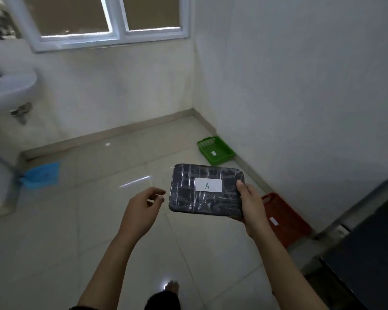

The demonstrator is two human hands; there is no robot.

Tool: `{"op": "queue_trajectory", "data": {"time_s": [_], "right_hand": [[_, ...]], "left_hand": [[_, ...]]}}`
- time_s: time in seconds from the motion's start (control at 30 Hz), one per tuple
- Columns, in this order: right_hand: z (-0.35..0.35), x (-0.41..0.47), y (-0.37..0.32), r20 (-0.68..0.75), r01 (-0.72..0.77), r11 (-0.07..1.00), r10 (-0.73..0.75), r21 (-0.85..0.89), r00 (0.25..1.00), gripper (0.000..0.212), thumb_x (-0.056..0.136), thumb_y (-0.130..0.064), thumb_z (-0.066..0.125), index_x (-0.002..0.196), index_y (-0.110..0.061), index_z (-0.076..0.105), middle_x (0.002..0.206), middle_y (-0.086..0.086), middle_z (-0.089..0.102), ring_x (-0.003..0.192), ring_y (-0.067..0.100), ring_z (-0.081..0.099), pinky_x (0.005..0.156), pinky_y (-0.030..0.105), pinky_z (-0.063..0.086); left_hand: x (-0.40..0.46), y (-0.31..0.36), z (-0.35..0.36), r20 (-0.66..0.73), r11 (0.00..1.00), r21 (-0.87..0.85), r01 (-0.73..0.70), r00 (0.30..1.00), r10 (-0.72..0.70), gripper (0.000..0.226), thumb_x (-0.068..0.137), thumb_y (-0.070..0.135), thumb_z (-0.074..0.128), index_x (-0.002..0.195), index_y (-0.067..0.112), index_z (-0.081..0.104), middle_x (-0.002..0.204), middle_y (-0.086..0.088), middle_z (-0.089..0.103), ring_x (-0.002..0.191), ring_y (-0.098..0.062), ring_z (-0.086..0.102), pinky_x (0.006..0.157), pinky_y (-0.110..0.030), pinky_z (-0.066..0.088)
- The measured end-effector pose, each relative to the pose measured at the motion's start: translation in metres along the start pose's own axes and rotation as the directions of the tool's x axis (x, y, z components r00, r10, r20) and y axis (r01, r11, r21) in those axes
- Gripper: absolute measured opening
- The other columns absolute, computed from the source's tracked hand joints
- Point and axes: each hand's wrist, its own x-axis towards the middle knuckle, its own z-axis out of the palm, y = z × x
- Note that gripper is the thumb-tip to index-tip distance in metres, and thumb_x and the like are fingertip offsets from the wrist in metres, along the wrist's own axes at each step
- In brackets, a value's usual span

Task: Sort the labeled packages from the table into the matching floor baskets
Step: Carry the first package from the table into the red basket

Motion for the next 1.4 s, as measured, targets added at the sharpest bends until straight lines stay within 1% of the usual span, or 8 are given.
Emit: {"op": "queue_trajectory", "data": {"time_s": [0.43, 0.5, 0.6, 0.77, 0.9, 1.03, 1.27, 1.4], "right_hand": [[-0.044, 0.156, -0.029, -0.497, 0.112, 0.993, -0.087, 0.021, 0.864, 0.012, 0.096, -0.034, 0.050, 0.095, -0.031, 0.062, 0.093, -0.010, 0.068, 0.071, -0.010, 0.064, 0.056, 0.006, 0.047], [-0.045, 0.157, -0.027, -0.482, 0.117, 0.992, -0.080, 0.047, 0.873, 0.016, 0.096, -0.035, 0.049, 0.103, -0.030, 0.063, 0.099, -0.010, 0.069, 0.077, -0.008, 0.066, 0.062, 0.012, 0.049], [-0.111, 0.233, -0.007, -0.595, 0.098, 0.994, -0.048, 0.053, 0.802, 0.029, 0.096, -0.036, 0.047, 0.123, -0.029, 0.056, 0.114, -0.006, 0.066, 0.093, 0.005, 0.067, 0.075, 0.024, 0.053], [-0.149, 0.268, 0.007, -0.596, 0.102, 0.992, -0.034, 0.080, 0.803, 0.044, 0.100, -0.029, 0.041, 0.135, -0.054, 0.032, 0.142, -0.011, 0.040, 0.125, 0.013, 0.046, 0.101, 0.036, 0.047], [-0.195, 0.305, 0.027, -0.633, 0.100, 0.994, -0.050, 0.042, 0.773, 0.045, 0.099, -0.032, 0.039, 0.128, -0.064, 0.028, 0.141, -0.025, 0.033, 0.122, -0.007, 0.043, 0.090, 0.009, 0.045], [-0.230, 0.339, 0.072, -0.666, 0.077, 0.996, -0.025, 0.048, 0.746, 0.045, 0.100, -0.027, 0.039, 0.133, -0.057, 0.030, 0.130, -0.031, 0.036, 0.102, -0.028, 0.046, 0.072, -0.002, 0.044], [-0.253, 0.398, 0.216, -0.687, 0.011, 0.995, 0.060, 0.098, 0.724, 0.047, 0.101, -0.017, 0.036, 0.143, -0.036, 0.028, 0.140, -0.015, 0.036, 0.109, -0.026, 0.043, 0.077, -0.002, 0.042], [-0.256, 0.432, 0.326, -0.701, -0.043, 0.991, 0.122, 0.130, 0.703, 0.046, 0.101, -0.019, 0.038, 0.139, -0.042, 0.031, 0.144, -0.010, 0.033, 0.106, -0.029, 0.043, 0.075, -0.002, 0.042]], "left_hand": [[0.282, 0.081, 0.143, 0.422, 0.950, -0.039, -0.311, 0.856, 0.298, 0.020, 0.090, 0.015, 0.055, 0.099, 0.028, 0.067, 0.087, 0.009, 0.070, 0.081, -0.011, 0.066, 0.067, -0.024, 0.048], [0.283, 0.086, 0.147, 0.443, 0.945, -0.047, -0.323, 0.841, 0.310, 0.020, 0.090, 0.015, 0.056, 0.100, 0.029, 0.066, 0.087, 0.010, 0.069, 0.081, -0.010, 0.065, 0.067, -0.021, 0.046], [0.346, 0.108, 0.265, 0.579, 0.917, -0.044, -0.395, 0.738, 0.346, 0.022, 0.090, 0.014, 0.056, 0.098, 0.032, 0.065, 0.085, 0.016, 0.068, 0.079, -0.005, 0.065, 0.065, -0.018, 0.045], [0.369, 0.113, 0.327, 0.647, 0.926, -0.054, -0.373, 0.693, 0.317, 0.025, 0.090, 0.013, 0.056, 0.096, 0.036, 0.063, 0.085, 0.014, 0.070, 0.077, -0.006, 0.065, 0.065, -0.021, 0.048], [0.393, 0.121, 0.404, 0.694, 0.921, -0.060, -0.384, 0.648, 0.315, 0.025, 0.091, 0.011, 0.055, 0.099, 0.033, 0.064, 0.086, 0.010, 0.070, 0.079, -0.010, 0.065, 0.071, -0.029, 0.052], [0.408, 0.096, 0.477, 0.688, 0.918, -0.076, -0.389, 0.646, 0.331, 0.027, 0.090, 0.007, 0.055, 0.101, 0.030, 0.064, 0.088, 0.004, 0.070, 0.080, -0.011, 0.064, 0.070, -0.027, 0.049], [0.419, -0.014, 0.597, 0.707, 0.885, -0.046, -0.464, 0.610, 0.357, 0.024, 0.091, 0.011, 0.054, 0.108, 0.024, 0.063, 0.100, 0.010, 0.065, 0.086, 0.005, 0.059, 0.066, -0.014, 0.042], [0.426, -0.099, 0.673, 0.751, 0.853, -0.020, -0.521, 0.556, 0.357, 0.026, 0.090, 0.012, 0.055, 0.112, 0.024, 0.062, 0.103, 0.008, 0.065, 0.088, -0.006, 0.061, 0.067, -0.022, 0.045]]}}
